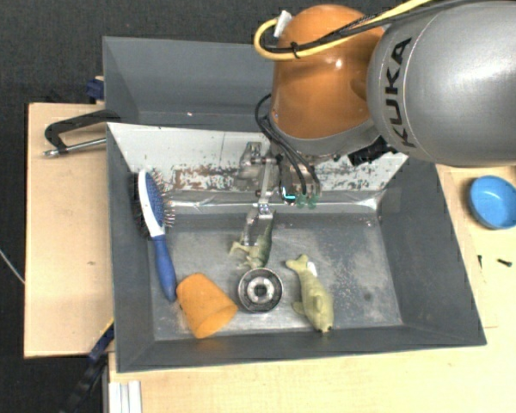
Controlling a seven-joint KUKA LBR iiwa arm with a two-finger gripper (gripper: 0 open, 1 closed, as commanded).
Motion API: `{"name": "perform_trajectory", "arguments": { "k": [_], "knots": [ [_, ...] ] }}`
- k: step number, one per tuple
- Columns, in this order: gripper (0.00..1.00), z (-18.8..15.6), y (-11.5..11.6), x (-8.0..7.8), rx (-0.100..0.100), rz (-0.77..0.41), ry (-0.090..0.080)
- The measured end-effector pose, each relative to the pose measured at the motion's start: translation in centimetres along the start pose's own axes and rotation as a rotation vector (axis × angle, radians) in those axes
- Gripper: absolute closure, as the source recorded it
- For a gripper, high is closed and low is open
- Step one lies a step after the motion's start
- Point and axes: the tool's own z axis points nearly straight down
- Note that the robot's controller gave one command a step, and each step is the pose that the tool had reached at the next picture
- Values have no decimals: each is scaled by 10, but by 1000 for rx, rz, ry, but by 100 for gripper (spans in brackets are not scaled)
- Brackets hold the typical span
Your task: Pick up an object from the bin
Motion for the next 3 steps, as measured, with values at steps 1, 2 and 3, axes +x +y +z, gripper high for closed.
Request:
{"name": "perform_trajectory", "arguments": {
  "k": [1, 2, 3],
  "knots": [
    [0, 137, -30, 24, -7, -136, -24],
    [100, 138, -32, 27, -4, -135, -5],
    [0, 142, -34, 25, -1, -134, -17]
  ]
}}
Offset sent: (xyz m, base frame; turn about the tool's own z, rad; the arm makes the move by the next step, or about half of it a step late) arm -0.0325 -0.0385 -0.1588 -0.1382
